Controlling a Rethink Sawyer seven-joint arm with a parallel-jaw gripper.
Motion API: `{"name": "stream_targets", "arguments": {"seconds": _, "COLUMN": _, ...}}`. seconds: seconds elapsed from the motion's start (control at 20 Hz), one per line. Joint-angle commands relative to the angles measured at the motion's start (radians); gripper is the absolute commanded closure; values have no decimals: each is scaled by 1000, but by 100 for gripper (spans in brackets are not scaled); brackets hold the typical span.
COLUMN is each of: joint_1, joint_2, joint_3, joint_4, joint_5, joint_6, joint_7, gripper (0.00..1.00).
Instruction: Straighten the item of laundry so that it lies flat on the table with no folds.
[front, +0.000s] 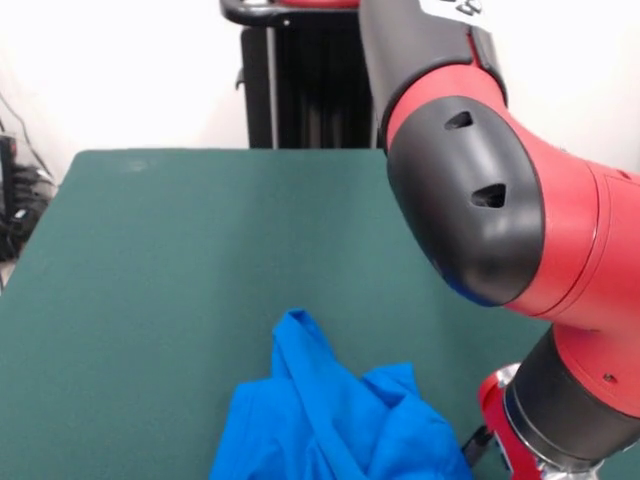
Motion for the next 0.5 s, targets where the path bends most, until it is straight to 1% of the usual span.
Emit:
{"name": "stream_targets", "arguments": {"seconds": 0.05, "joint_1": -2, "joint_2": 60, "joint_3": 158, "joint_4": 38, "joint_5": -131, "joint_6": 79, "joint_7": 51, "gripper": 0}}
{"name": "stream_targets", "arguments": {"seconds": 0.15, "joint_1": 0, "joint_2": 54, "joint_3": 162, "joint_4": 37, "joint_5": -155, "joint_6": 95, "joint_7": 65, "gripper": 0}}
{"name": "stream_targets", "arguments": {"seconds": 0.25, "joint_1": -1, "joint_2": 42, "joint_3": 153, "joint_4": 47, "joint_5": -161, "joint_6": 106, "joint_7": 16, "gripper": 0}}
{"name": "stream_targets", "arguments": {"seconds": 0.35, "joint_1": -3, "joint_2": 33, "joint_3": 141, "joint_4": 55, "joint_5": -147, "joint_6": 98, "joint_7": 14, "gripper": 0}}
{"name": "stream_targets", "arguments": {"seconds": 0.5, "joint_1": -7, "joint_2": 10, "joint_3": 116, "joint_4": 65, "joint_5": -129, "joint_6": 135, "joint_7": 26, "gripper": 0}}
